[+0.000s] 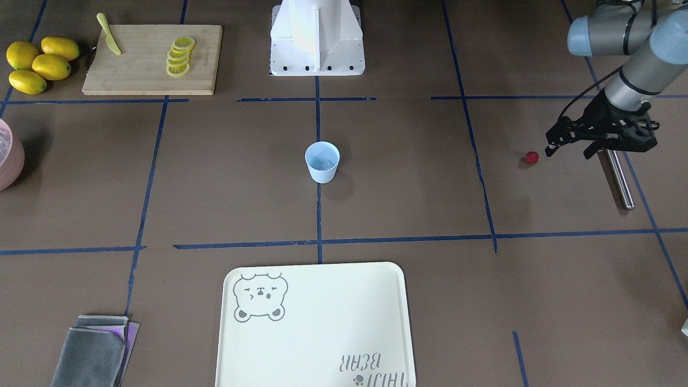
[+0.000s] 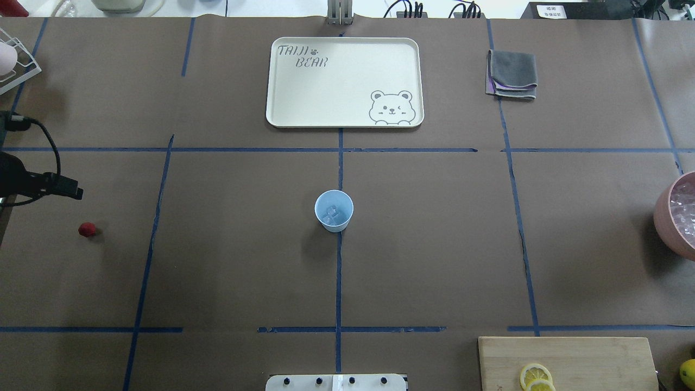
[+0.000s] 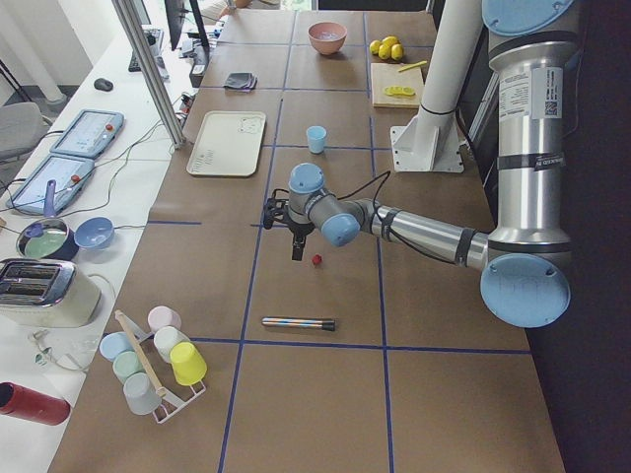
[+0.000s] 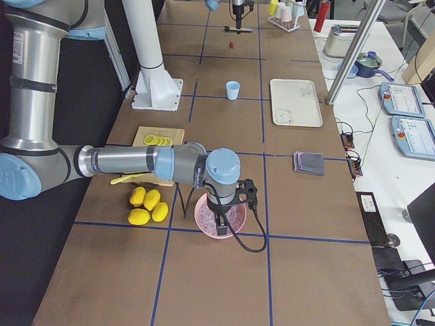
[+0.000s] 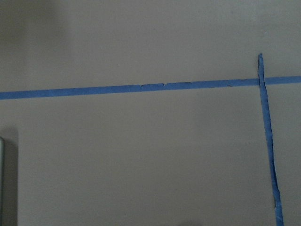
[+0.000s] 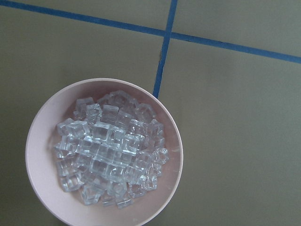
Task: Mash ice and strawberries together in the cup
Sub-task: 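Reach the left gripper down and grasp the red strawberry, then carry the strawberry with the left gripper over the cup and release it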
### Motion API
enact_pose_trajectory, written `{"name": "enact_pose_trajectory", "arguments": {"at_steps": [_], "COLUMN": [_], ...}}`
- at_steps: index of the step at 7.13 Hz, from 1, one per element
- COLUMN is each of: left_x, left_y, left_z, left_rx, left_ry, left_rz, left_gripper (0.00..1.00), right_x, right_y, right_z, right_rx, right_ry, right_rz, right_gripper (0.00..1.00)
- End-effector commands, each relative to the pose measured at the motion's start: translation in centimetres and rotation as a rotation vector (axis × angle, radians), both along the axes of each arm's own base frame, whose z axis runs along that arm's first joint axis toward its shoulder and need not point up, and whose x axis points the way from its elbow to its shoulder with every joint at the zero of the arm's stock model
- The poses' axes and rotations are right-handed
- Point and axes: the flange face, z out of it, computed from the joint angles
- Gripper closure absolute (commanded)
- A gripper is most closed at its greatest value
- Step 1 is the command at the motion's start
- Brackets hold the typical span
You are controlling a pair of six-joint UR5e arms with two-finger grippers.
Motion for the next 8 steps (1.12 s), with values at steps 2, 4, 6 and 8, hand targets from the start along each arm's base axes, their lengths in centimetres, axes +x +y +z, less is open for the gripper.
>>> {"name": "enact_pose_trajectory", "arguments": {"at_steps": [2, 4, 6, 8], "left_x": [4.8, 5.6, 6.5, 6.4], "left_y": [2.1, 2.6, 2.9, 2.9], "left_z": [3.7, 4.1, 4.4, 4.2], "left_rx": [-0.031, -0.04, -0.046, -0.042], "left_ry": [-0.063, -0.069, -0.074, -0.072], "left_rz": [0.021, 0.038, 0.051, 0.053], "left_gripper": [0.0, 0.0, 0.49, 1.0], "right_x": [0.0, 0.0, 0.0, 0.0], "right_y": [0.1, 0.2, 0.2, 0.2], "right_z": [0.2, 0.2, 0.2, 0.2], "right_rx": [-0.004, -0.004, -0.003, -0.003], "right_ry": [0.0, 0.001, 0.001, 0.001], "right_rz": [0.0, -0.001, -0.001, -0.001], "right_gripper": [0.01, 0.01, 0.01, 0.01]}}
